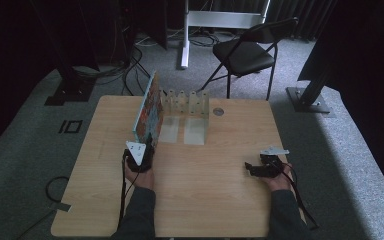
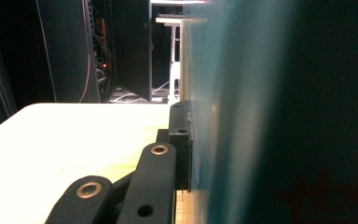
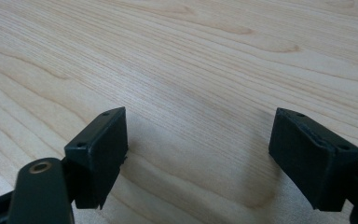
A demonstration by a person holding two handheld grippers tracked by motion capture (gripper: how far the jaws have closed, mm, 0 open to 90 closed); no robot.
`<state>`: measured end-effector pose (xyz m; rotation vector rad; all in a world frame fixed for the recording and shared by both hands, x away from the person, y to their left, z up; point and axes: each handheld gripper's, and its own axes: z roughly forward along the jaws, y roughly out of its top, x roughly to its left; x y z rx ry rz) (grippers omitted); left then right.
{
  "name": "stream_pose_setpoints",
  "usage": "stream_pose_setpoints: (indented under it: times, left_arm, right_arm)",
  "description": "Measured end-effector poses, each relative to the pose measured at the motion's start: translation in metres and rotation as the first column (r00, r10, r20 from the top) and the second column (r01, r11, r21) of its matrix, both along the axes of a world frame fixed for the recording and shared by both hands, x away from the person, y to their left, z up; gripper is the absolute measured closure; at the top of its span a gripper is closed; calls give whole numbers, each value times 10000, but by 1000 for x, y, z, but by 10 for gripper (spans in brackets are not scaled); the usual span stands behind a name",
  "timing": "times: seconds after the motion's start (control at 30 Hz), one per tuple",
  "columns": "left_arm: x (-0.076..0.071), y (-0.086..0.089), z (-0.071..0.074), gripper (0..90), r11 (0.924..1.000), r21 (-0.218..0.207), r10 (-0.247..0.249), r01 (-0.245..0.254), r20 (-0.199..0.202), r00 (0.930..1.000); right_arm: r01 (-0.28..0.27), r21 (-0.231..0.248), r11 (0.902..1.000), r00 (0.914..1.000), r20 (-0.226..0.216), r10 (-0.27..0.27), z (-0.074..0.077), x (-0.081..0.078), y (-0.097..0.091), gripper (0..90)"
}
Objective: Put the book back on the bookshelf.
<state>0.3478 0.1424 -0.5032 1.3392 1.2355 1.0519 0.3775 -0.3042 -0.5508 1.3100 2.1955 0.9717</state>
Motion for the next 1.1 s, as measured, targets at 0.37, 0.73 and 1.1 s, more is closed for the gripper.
stream_pose_setpoints:
  times: [0.37,0.73,1.1]
  left_arm:
    - [-1,3,-1,808,9999,29,-113,113,-13,9999]
    - [-1,3,-1,800,9999,101,23,-23,23,10000]
    - [-4,7,5,732,9992,396,-17,2,370,9993]
  right_arm:
    - [-3,-2,10000,10000,1,3,0,0,0,192]
    - [-2,-4,10000,10000,3,2,0,0,0,192]
    - [0,-1,10000,10000,2,0,0,0,0,192]
